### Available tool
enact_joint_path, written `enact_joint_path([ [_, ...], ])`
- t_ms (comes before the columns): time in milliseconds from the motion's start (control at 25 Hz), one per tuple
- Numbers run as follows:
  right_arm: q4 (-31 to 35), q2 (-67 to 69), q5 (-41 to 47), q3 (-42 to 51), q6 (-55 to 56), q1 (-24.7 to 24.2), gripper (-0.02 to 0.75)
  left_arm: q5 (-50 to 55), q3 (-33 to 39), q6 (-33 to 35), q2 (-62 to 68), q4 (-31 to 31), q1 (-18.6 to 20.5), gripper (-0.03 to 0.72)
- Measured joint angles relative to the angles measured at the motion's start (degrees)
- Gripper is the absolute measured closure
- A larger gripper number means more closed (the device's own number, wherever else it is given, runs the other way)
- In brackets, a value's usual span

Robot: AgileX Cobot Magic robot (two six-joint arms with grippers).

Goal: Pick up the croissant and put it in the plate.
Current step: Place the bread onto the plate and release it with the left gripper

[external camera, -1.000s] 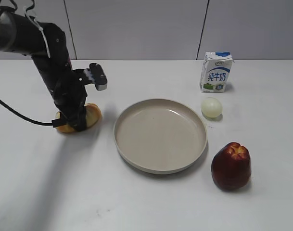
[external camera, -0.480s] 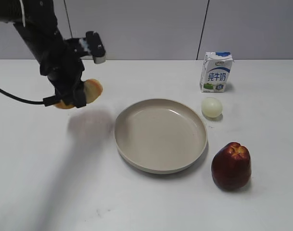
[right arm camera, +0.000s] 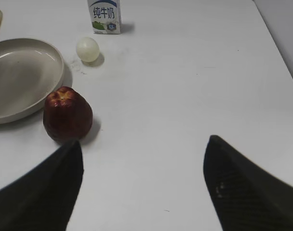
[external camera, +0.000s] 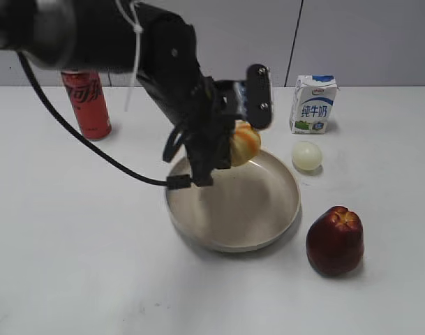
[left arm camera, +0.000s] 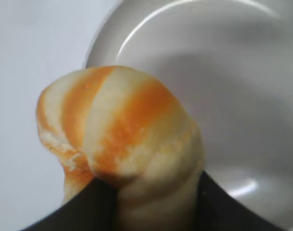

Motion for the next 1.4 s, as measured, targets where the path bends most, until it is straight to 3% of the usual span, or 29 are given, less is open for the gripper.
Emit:
enact_joint_path([
  [160,0.0,0.0,0.0,0.0,0.0,0.0,0.15,-3.0,0.0,0.0,3.6,0.5,-2.5,0.431],
  [440,0.0,0.0,0.0,0.0,0.0,0.0,0.15,-1.0,0.1,0.0,5.7,-3.8,-2.7,0.42],
  [480,0.0,0.0,0.0,0.0,0.0,0.0,0.15,-0.4,0.1,0.0,5.7,-4.1,-2.7,0.383],
  [640,0.0,0.0,0.0,0.0,0.0,0.0,0.15,0.8,0.1,0.0,5.7,-4.9,-2.4,0.088],
  [760,0.0,0.0,0.0,0.0,0.0,0.0,0.15,0.9,0.1,0.0,5.7,-4.9,-2.4,0.018],
  [1160,0.0,0.0,0.0,0.0,0.0,0.0,0.15,2.6,0.2,0.0,1.0,-4.1,-2.0,0.038],
  [1400,0.0,0.0,0.0,0.0,0.0,0.0,0.15,10.5,0.2,-5.0,-6.1,-2.9,3.1,0.104],
])
